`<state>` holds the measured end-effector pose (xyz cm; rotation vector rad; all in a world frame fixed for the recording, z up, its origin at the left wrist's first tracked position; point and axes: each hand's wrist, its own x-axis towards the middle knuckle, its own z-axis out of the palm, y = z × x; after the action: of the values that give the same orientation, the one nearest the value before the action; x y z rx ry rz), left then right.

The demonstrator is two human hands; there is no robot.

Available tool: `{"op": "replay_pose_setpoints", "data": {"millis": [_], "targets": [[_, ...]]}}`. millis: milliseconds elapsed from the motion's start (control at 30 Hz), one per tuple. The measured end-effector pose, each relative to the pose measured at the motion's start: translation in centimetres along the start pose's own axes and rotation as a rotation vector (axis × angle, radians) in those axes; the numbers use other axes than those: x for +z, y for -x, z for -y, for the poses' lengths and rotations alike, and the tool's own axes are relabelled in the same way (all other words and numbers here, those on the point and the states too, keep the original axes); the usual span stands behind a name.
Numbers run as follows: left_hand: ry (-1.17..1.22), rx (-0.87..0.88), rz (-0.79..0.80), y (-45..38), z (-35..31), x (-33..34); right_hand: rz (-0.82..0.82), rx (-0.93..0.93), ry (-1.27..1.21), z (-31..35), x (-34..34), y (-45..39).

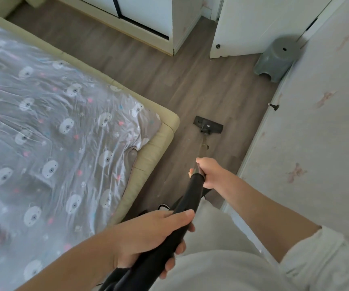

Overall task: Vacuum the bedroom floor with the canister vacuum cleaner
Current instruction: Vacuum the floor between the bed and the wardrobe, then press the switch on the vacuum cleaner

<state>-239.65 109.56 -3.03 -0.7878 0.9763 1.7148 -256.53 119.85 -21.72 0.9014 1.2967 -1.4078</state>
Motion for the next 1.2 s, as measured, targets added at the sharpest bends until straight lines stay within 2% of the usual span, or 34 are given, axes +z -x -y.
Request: {"op": "replay_pose_setpoints", "data": {"millis": [167, 400, 500, 533, 667, 700, 767, 833, 867, 933, 1000, 1067, 1133, 1200], "targets": [[-0.063, 0.020, 0.056, -5.9, -2.2, 0.9, -0.114, -0.066, -0.109, 4.3, -4.0, -2.9], [-0.142, 0.067, 0.140, -16.0, -6.8, -1.1, -0.176, -0.131, -0.220, 10.5, -8.5, -8.5], [-0.180, 0.085, 0.102, -18.6, -7.5, -2.8, -0.204, -0.123, -0.283, 11.3, -9.5, -9.7], [-0.201, 0.092, 0.065, -19.1, -7.2, -3.5, -0.188, -0.117, -0.226, 11.0, -9.6, -10.0], [-0.368, 0.163, -0.141, -18.4, -4.1, -6.3, -0.303, -0.154, 0.450, 8.0, -8.0, -10.0], [-0.480, 0.198, -0.219, -17.9, -2.9, -7.2, -0.325, -0.208, 0.610, 7.0, -7.4, -9.9], [-0.698, 0.257, -0.416, -16.9, -0.4, -8.9, -0.331, -0.484, 1.108, 4.6, -5.8, -9.0], [-0.759, 0.331, -0.605, -15.7, 2.4, -10.7, -0.088, -0.787, 1.462, 1.9, -2.7, -7.8], [-0.755, 0.358, -0.671, -15.2, 3.6, -11.5, 0.081, -0.816, 1.564, 0.9, -0.9, -6.8], [-0.712, 0.369, -0.773, -13.9, 6.5, -13.1, 0.421, -0.680, 1.741, -1.2, 3.1, -4.7], [-0.621, 0.348, -0.856, -12.7, 9.4, -14.4, 0.649, -0.475, 1.925, -3.0, 6.7, -2.7], [-0.490, 0.349, -0.928, -11.6, 12.7, -15.1, 0.788, -0.397, 2.134, -5.8, 9.7, -0.9], [-0.408, 0.359, -1.011, -10.9, 16.4, -14.9, 0.860, -0.488, 2.296, -10.2, 12.0, 0.5], [-0.370, 0.368, -1.107, -10.7, 19.5, -14.6, 0.905, -0.576, 2.354, -14.1, 13.1, 0.7]]}}
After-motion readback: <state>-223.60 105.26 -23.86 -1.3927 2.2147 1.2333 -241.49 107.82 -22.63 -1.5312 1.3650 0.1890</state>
